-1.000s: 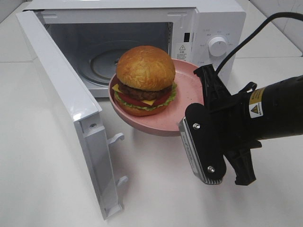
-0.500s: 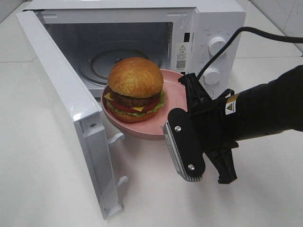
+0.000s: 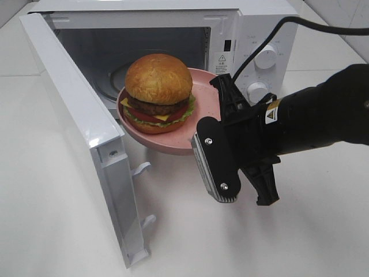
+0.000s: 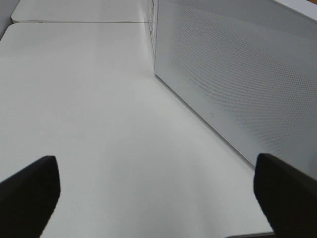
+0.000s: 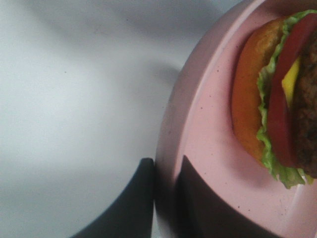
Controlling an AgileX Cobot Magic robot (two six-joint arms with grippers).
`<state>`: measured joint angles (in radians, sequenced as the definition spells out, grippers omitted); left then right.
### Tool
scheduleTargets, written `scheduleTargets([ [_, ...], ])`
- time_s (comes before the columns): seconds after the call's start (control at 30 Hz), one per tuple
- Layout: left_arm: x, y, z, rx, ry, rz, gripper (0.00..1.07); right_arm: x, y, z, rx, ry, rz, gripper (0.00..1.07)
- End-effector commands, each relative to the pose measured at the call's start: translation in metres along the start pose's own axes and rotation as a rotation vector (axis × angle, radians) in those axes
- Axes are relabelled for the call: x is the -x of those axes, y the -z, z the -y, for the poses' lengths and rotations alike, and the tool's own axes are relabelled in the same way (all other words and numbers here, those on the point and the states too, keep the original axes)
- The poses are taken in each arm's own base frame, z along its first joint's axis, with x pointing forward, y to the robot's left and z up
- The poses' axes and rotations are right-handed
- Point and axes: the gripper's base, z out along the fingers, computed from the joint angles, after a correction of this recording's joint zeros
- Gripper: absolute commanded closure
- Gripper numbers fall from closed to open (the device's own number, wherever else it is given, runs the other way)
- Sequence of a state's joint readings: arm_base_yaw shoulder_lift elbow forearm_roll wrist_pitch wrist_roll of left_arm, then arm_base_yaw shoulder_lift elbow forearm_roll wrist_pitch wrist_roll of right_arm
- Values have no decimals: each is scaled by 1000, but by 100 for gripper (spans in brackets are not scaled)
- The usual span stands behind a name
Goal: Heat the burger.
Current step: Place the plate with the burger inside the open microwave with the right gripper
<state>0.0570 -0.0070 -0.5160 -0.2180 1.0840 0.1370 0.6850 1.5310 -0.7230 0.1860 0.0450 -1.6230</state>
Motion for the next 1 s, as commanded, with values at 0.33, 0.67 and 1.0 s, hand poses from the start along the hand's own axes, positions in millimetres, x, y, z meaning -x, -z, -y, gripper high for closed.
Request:
scheduleTargets([
  [0.33,0,1,0,-1,0,25,9,-5,-9,29,-81,1,-14,105],
  [0.67,0,1,0,-1,0,25,9,-11,-22,40,-33,-22,-25,105],
  [1.0,0,1,0,-1,0,25,9,-19,-34,54,-25,0,-39,104],
])
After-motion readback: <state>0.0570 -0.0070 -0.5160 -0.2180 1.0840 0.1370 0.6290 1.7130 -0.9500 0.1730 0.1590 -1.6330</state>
